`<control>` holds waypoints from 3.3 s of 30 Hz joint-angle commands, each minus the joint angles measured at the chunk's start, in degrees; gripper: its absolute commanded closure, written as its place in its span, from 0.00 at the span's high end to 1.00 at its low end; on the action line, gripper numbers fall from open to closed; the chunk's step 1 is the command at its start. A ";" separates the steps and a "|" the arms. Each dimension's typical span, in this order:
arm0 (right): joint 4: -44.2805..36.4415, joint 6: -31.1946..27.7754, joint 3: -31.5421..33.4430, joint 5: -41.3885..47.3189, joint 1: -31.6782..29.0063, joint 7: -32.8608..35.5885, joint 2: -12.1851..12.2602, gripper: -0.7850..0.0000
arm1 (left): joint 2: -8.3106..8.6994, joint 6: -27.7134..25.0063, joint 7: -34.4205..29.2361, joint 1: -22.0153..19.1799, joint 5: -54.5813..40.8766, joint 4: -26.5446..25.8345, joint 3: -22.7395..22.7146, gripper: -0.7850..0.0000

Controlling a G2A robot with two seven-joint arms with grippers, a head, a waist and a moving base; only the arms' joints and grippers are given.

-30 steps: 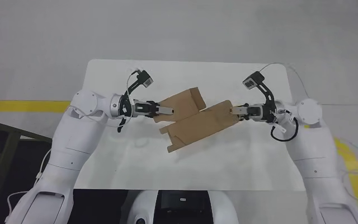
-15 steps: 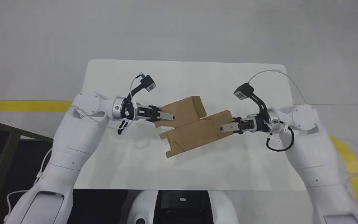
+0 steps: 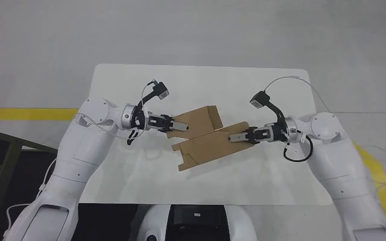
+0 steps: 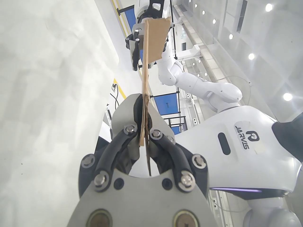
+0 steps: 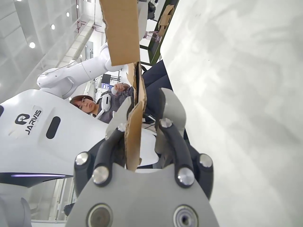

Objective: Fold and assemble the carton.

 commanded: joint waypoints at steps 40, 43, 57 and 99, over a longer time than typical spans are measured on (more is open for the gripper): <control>2.10 -1.59 -2.52 -7.38 -0.85 -14.89 1.35 0.00 | 0.96 0.30 3.38 1.74 -6.86 0.75 -3.26 1.00; 1.60 -1.39 -2.60 -7.71 -0.98 -15.62 1.32 0.00 | 0.93 0.37 3.97 1.63 -6.80 0.76 -3.05 1.00; -2.46 -0.06 -2.36 -9.18 -2.36 -17.81 1.45 0.00 | 0.75 1.77 6.52 0.76 -5.22 1.74 -1.73 1.00; -4.14 0.48 -2.26 -9.50 -2.57 -17.34 1.52 0.00 | 0.80 4.23 8.68 -0.64 -3.11 4.28 -0.47 0.46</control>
